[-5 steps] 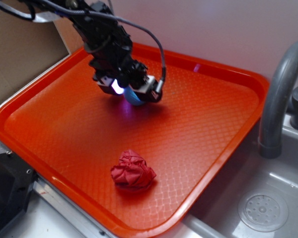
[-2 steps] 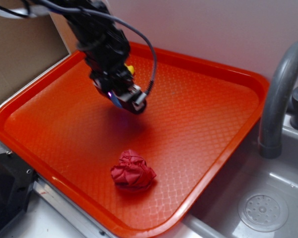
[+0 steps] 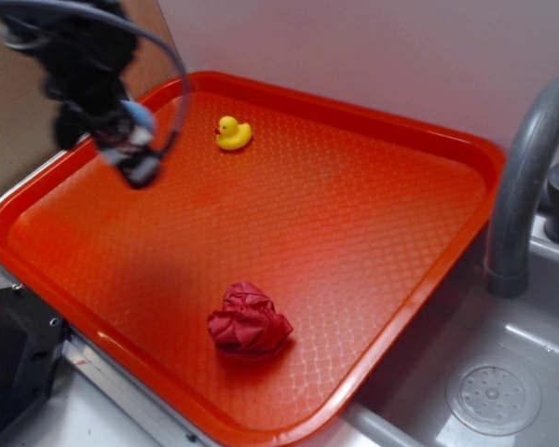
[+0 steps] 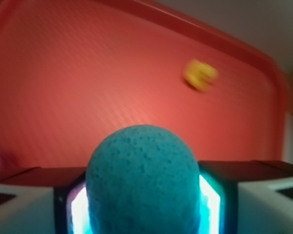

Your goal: Grab the blue ball.

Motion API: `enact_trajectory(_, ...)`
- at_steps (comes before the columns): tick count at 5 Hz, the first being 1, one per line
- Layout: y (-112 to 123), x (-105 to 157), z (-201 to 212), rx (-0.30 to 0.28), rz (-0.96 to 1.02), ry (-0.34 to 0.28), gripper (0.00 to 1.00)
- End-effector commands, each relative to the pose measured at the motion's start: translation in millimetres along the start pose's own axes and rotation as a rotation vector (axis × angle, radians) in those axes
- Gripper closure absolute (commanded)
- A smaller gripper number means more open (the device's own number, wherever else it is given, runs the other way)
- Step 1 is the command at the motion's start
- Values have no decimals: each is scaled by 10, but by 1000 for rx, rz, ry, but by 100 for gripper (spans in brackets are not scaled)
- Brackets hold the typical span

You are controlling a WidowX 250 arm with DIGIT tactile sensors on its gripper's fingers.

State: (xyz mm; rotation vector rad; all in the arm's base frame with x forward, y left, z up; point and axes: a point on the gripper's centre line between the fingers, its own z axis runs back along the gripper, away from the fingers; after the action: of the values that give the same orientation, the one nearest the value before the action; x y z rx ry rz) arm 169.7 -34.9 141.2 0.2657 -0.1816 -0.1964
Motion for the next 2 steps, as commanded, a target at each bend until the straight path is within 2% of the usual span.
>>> enact_trajectory(1, 275, 18, 134, -107, 90, -31, 100)
enact_trajectory(2, 370, 61, 120, -213, 164, -79, 100)
